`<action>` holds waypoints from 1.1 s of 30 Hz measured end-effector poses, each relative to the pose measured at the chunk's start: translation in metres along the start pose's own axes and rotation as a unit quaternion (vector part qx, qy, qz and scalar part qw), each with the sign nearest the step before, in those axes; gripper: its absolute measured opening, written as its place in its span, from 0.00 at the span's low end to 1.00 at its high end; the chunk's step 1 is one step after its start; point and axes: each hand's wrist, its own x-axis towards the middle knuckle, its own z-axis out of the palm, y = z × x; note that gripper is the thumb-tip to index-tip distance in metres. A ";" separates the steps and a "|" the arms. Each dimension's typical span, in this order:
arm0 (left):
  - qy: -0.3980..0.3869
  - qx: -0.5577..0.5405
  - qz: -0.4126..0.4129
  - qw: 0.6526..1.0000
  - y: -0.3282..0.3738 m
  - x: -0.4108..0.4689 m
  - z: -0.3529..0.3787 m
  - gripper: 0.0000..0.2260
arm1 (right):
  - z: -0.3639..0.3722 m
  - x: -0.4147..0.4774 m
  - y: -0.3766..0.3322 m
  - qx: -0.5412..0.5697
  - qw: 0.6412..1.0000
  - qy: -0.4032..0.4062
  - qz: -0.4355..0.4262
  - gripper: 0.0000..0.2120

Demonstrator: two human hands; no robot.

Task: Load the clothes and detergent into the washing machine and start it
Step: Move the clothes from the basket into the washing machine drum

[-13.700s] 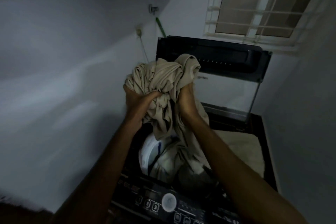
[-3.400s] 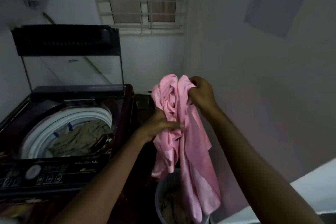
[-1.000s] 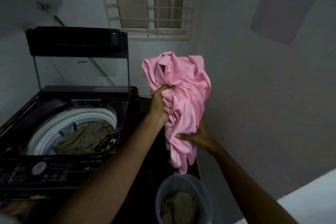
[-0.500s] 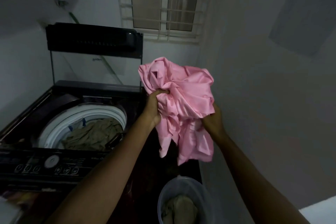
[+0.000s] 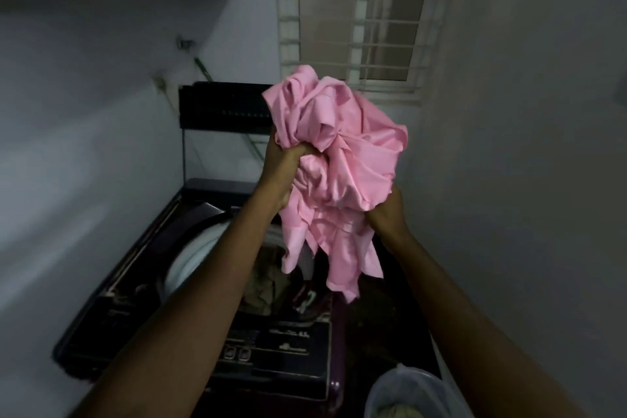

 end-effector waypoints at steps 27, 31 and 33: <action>0.100 0.133 -0.041 0.985 -0.109 0.046 -0.236 0.37 | 0.238 -0.029 0.105 -0.121 0.945 -0.243 0.183 0.20; 0.053 0.152 -0.066 0.985 -0.148 0.049 -0.245 0.38 | 0.224 -0.049 0.121 -0.183 0.933 -0.246 0.189 0.20; 0.013 0.182 -0.092 0.979 -0.170 0.053 -0.249 0.41 | 0.216 -0.057 0.125 -0.211 0.937 -0.205 0.190 0.24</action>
